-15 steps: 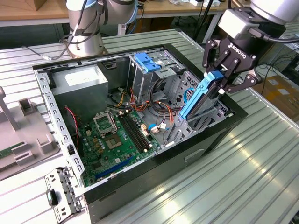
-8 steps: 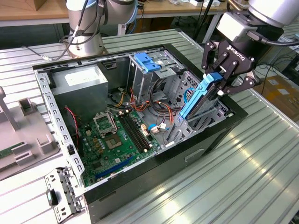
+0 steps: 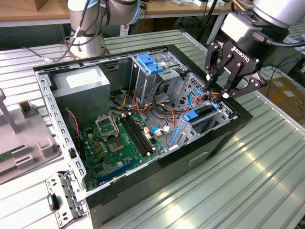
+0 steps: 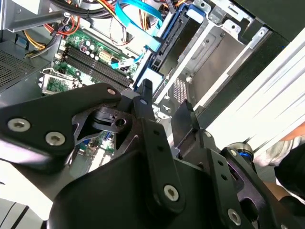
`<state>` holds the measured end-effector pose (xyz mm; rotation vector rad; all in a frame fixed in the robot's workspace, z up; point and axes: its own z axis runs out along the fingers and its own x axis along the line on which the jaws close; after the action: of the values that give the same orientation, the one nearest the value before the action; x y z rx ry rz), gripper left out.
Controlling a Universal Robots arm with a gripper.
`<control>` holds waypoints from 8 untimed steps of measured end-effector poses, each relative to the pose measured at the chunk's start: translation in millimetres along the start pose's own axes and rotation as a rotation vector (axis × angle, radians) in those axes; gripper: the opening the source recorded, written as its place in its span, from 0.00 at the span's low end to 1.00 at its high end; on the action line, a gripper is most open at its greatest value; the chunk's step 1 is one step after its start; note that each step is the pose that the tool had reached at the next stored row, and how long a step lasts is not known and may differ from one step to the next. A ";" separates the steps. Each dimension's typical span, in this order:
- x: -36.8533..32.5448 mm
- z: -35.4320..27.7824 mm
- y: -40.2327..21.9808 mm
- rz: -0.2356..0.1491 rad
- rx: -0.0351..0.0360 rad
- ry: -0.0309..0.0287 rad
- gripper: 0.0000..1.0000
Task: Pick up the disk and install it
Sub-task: 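Insert the disk into the insertion slot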
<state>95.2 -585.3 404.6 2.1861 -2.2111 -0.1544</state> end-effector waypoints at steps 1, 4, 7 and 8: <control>0.0 0.0 0.0 0.000 0.0000 0.0000 0.44; 0.0 0.1 0.0 0.000 0.0000 0.0001 0.29; 0.0 0.2 0.0 0.000 0.0000 0.0000 0.11; 0.0 0.2 0.0 0.000 0.0000 0.0000 0.11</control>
<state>95.2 -585.3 404.3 2.1861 -2.2111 -0.1544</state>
